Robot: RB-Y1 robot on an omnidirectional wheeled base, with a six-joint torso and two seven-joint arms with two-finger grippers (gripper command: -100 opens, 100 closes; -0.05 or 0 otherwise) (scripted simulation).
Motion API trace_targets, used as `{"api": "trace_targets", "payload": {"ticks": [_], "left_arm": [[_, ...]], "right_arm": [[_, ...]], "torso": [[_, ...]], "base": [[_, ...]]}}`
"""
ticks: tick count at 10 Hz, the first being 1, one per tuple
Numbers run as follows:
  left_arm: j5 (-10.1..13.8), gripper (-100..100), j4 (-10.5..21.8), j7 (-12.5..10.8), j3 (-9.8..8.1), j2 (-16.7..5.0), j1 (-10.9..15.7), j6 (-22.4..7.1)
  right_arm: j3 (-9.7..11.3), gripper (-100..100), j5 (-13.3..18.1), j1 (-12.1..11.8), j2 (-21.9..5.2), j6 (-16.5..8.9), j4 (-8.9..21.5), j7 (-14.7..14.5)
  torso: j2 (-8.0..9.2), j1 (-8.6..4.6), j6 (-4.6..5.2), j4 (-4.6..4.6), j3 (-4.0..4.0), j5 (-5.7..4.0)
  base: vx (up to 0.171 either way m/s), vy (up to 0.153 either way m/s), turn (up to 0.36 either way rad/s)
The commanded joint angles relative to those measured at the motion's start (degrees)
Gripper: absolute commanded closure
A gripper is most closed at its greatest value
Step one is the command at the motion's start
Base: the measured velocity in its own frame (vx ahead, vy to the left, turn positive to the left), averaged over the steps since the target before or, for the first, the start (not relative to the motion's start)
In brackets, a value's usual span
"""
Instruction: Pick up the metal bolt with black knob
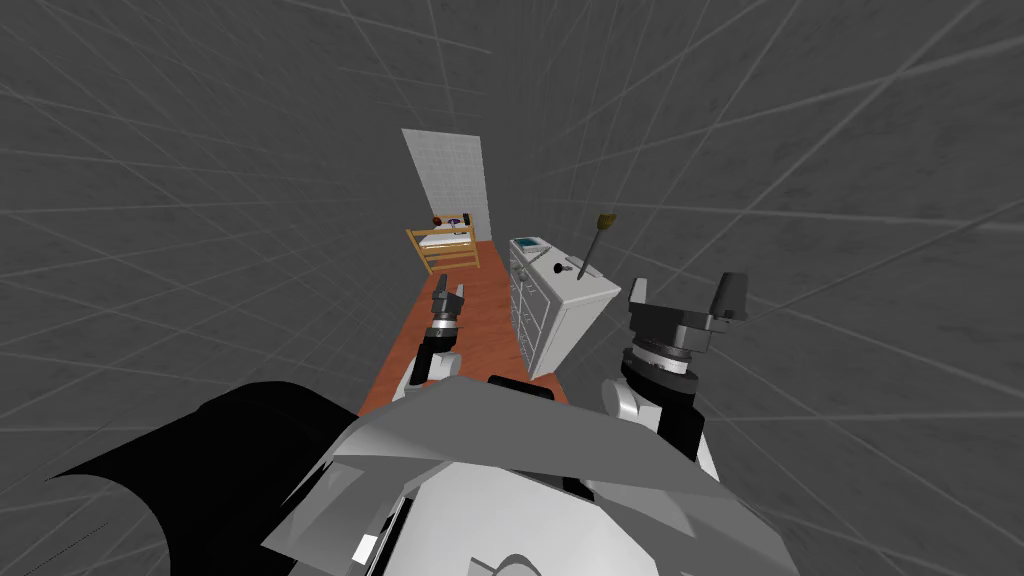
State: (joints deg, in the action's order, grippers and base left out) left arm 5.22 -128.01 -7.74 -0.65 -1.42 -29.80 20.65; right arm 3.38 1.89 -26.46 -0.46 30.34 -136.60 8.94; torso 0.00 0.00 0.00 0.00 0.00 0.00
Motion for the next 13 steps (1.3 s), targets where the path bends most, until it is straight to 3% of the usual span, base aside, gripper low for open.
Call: {"api": "trace_targets", "payload": {"ticks": [1,4,7,8,10,11,13], "left_arm": [[0.00,0,0.00,0.00,0.00,0.00,0.00,0.00],[0.00,0,0.00,0.00,0.01,0.01,0.00,0.00],[0.00,0,0.00,0.00,0.01,0.02,0.00,0.00],[0.00,0,0.00,0.00,0.02,0.02,0.00,0.00],[0.00,0,0.00,0.00,0.01,0.01,0.00,0.00],[0.00,0,0.00,0.00,0.01,0.02,-0.01,0.00],[0.00,0,0.00,0.00,0.01,0.01,0.00,0.00]], "right_arm": [[-0.26,-100,1.01,-0.11,-1.65,0.01,0.86,-0.74],[-1.53,-100,4.90,-0.59,-6.05,0.36,4.27,-3.80],[-4.07,-100,10.29,-1.30,-11.22,1.26,9.57,-8.75],[-4.07,-100,10.78,-1.30,-11.79,1.26,10.00,-8.91],[-6.52,-100,14.77,-1.83,-15.57,2.27,13.98,-12.75],[-6.52,-100,15.35,-1.83,-16.47,2.27,14.88,-13.24],[-9.60,-100,19.27,-2.43,-20.39,3.71,19.40,-16.97]], "torso": [[0.00,0.00,0.00,0.00,0.00,0.00],[0.11,0.37,0.01,0.02,0.06,0.08],[0.11,0.66,0.01,0.02,0.06,0.14],[0.07,0.83,0.02,0.02,0.04,0.18],[-0.03,0.55,0.00,-0.01,-0.02,0.13],[-0.04,0.65,0.02,-0.01,-0.02,0.14],[-0.01,0.55,0.01,0.00,-0.01,0.13]], "base": [[-0.012,0.030,-0.083],[-0.024,0.105,-0.134],[-0.024,0.189,-0.193],[-0.005,0.163,-0.106],[-0.001,0.157,-0.168],[-0.010,0.152,-0.135],[-0.015,0.180,-0.186]]}}
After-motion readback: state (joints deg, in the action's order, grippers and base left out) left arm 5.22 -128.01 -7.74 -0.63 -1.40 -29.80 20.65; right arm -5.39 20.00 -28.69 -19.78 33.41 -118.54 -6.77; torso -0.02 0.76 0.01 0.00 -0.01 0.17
